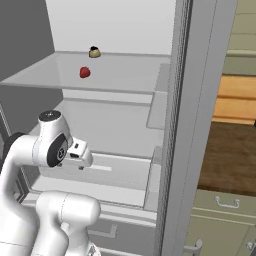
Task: Take the strawberry from the fridge and place it on top of the pancake, located on the dining counter.
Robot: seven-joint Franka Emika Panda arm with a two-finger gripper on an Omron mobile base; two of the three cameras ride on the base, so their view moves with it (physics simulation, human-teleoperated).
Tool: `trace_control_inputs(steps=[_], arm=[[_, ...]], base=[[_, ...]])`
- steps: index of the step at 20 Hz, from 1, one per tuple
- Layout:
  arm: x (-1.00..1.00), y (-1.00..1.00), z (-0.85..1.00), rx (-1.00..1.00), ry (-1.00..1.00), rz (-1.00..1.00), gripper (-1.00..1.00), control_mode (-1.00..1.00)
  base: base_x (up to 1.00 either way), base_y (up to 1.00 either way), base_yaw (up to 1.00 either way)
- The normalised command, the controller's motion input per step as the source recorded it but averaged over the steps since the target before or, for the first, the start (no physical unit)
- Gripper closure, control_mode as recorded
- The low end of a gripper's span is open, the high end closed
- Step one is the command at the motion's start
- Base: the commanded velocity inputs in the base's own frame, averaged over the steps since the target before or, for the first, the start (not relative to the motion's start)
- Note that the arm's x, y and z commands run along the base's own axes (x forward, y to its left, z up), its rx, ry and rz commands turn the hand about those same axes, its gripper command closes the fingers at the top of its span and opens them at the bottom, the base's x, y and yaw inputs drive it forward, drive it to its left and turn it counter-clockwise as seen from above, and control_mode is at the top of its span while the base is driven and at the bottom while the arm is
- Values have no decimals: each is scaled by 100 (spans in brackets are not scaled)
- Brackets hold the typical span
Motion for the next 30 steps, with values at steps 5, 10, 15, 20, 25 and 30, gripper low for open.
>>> trace_control_inputs(steps=[5,10,15,20,25,30], arm=[[15,0,15,-1,-28,0,-100,-100],[-11,-2,84,4,-49,5,-100,-100],[11,0,100,11,-47,-7,-100,-100],[20,0,100,-3,-6,-16,-100,-100],[8,0,91,-4,0,-10,-100,-100],[29,2,59,-2,-11,0,-100,-100]], base=[[0,0,0],[0,0,0],[0,0,0],[0,0,0],[0,0,0],[0,0,0]])
